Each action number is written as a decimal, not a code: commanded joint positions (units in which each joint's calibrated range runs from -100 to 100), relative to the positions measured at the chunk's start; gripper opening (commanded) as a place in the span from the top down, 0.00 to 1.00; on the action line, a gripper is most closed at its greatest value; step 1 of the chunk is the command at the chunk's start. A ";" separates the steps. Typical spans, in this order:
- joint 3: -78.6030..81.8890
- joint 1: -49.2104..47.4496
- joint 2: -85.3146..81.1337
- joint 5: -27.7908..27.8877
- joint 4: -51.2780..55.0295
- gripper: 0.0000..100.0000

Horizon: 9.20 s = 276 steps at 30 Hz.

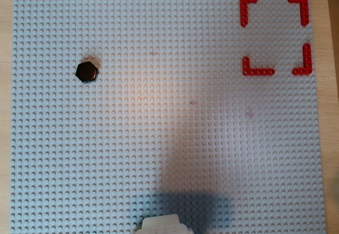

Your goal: Grab the Lego and store it in red box

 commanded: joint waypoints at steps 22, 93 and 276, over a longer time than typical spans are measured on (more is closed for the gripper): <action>0.78 -6.60 28.80 12.11 0.59 0.91; 9.51 -11.37 75.92 0.59 -44.94 0.84; 7.05 -19.56 80.15 -7.59 -36.43 0.98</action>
